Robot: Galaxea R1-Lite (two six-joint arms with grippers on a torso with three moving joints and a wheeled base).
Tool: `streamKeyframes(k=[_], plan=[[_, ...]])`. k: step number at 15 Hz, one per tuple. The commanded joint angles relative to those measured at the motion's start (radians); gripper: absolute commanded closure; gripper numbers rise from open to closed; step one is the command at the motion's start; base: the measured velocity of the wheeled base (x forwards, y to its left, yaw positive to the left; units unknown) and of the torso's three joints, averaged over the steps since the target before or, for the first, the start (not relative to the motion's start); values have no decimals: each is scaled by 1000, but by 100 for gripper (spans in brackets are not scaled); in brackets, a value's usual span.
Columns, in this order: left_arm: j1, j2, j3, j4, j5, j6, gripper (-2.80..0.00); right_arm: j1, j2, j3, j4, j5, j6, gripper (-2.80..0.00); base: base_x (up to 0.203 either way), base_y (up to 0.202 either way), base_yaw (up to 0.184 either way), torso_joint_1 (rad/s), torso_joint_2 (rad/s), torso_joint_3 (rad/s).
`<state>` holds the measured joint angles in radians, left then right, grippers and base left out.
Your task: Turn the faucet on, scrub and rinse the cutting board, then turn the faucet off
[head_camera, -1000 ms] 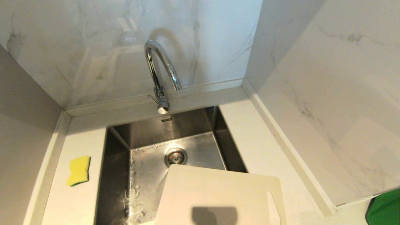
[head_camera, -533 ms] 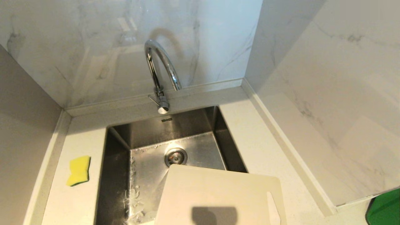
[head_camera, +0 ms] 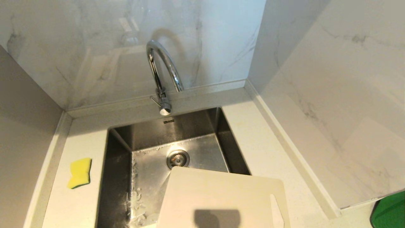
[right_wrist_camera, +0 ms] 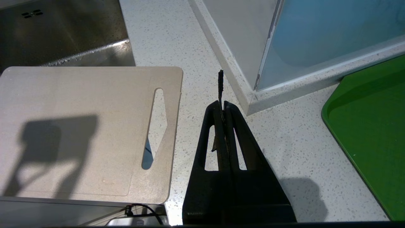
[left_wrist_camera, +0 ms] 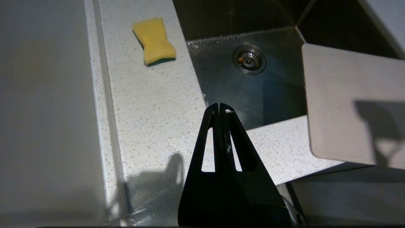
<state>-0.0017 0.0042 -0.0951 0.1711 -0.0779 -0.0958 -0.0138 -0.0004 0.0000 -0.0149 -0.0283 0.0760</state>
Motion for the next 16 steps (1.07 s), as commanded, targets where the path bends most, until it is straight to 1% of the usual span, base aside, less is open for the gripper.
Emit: streamKeyframes(k=[1,2,3,4,5,6,7,8,9,10,11,12,13,15,16], plan=[[0,-3,1,5,-1,-109,0,0,-1,2,0,-1,1,0,0,0,0,0,0,0],[0,-3,1,9,-1,-167,0,0,-1,2,0,-1,1,0,0,0,0,0,0,0],[0,-3,1,11,13,-182,0,0,-1,2,0,-1,1,0,0,0,0,0,0,0],[0,-3,-1,13,35,-185,0,0,-1,2,0,-1,1,0,0,0,0,0,0,0],[0,-3,-2,13,37,-178,0,0,-1,2,0,-1,1,0,0,0,0,0,0,0],[0,-3,-2,13,39,-152,0,0,-1,2,0,-1,1,0,0,0,0,0,0,0],[0,-3,0,13,42,-114,0,0,-1,2,0,-1,1,0,0,0,0,0,0,0],[0,-3,1,9,45,-54,0,0,-1,2,0,-1,-1,0,0,0,0,0,0,0],[0,-3,2,5,60,42,0,0,-1,2,0,-1,1,0,0,0,0,0,0,0],[0,-3,5,2,102,136,0,0,-1,2,0,-1,1,0,0,0,0,0,0,0],[0,-3,7,-8,130,171,0,0,-1,2,0,-1,1,0,0,0,0,0,0,0],[0,-3,10,-15,128,166,0,0,-1,2,0,-1,1,0,0,0,0,0,0,0],[0,-3,19,-13,111,148,0,0,-1,2,0,-1,1,0,0,0,0,0,0,0],[0,-3,31,-16,88,97,0,0,-1,2,0,-1,1,0,0,0,0,0,0,0],[0,-3,32,-16,88,104,0,0,-1,2,0,-1,1,0,0,0,0,0,0,0]])
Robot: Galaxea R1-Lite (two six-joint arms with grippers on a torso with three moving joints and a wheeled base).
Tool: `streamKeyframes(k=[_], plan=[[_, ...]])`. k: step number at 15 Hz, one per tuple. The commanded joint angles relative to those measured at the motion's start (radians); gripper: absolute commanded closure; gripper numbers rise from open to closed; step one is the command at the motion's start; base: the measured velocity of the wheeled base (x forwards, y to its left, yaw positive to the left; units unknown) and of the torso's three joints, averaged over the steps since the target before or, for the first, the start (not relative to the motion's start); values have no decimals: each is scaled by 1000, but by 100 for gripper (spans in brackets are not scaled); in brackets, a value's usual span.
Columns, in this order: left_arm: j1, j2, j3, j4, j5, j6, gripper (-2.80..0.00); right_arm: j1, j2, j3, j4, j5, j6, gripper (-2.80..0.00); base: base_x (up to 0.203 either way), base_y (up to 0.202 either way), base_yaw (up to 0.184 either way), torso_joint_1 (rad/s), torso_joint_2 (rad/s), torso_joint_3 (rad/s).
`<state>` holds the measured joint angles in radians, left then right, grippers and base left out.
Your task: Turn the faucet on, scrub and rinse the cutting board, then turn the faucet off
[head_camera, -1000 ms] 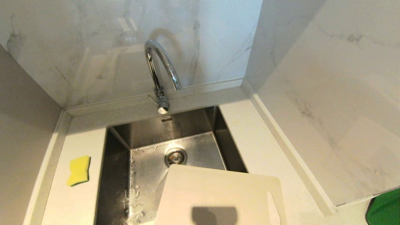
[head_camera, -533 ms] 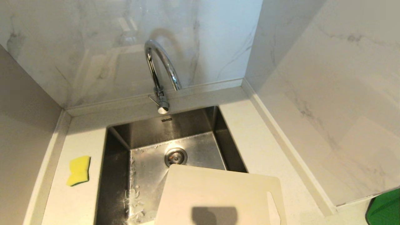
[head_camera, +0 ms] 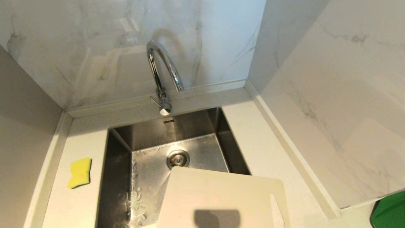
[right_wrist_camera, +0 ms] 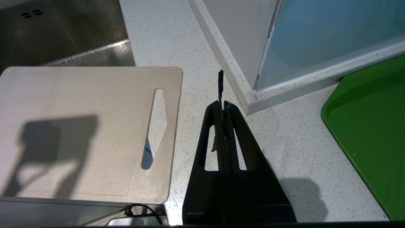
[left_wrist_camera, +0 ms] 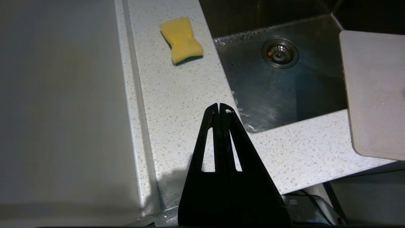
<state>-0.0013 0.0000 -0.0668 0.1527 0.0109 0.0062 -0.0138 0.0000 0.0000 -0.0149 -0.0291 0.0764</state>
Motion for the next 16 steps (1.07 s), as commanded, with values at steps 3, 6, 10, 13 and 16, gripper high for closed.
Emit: streamKeyframes(k=[3,6,10,13,16], plan=[[0,2,4,1,1,-5,0,0,-2,2,0,0,0,0,0,0,0,0,0,0],[0,2,4,1,1,-5,0,0,-2,2,0,0,0,0,0,0,0,0,0,0],[0,2,4,1,1,-5,0,0,-2,2,0,0,0,0,0,0,0,0,0,0],[0,2,4,1,1,-5,0,0,-2,2,0,0,0,0,0,0,0,0,0,0],[0,2,4,1,1,-5,0,0,-2,2,0,0,-1,0,0,0,0,0,0,0]])
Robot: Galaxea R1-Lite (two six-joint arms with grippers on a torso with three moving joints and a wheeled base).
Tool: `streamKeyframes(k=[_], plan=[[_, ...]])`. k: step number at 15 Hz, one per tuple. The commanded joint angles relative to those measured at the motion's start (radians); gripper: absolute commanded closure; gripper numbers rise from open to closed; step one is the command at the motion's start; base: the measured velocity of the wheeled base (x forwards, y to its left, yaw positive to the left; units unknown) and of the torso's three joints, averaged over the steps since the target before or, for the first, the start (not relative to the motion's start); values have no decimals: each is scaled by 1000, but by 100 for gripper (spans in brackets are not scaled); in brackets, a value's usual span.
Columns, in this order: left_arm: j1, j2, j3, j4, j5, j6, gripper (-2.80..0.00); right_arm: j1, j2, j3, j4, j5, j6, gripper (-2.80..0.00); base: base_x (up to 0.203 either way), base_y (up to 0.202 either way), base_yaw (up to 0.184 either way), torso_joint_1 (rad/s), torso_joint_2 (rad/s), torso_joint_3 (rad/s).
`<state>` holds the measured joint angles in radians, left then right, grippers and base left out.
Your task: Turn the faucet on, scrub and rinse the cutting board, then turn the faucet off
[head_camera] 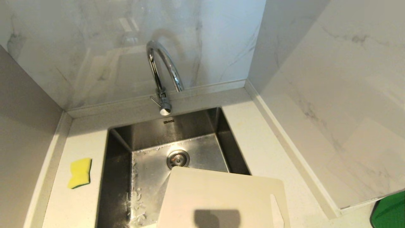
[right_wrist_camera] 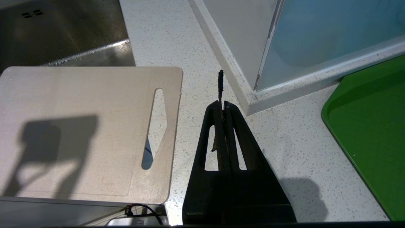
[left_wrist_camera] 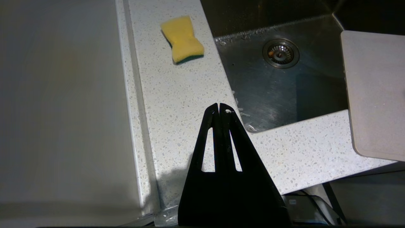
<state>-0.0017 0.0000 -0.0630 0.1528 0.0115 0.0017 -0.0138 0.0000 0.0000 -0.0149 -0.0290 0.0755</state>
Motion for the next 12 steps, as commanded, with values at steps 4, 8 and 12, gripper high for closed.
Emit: streamKeyframes(k=[4,8,12], plan=[[0,2,0,1,1,0,0,0,-2,2,0,0,0,0,0,0,0,0,0,0],[0,2,0,1,1,0,0,0,-2,2,0,0,0,0,0,0,0,0,0,0],[0,2,0,1,1,0,0,0,-2,2,0,0,0,0,0,0,0,0,0,0]])
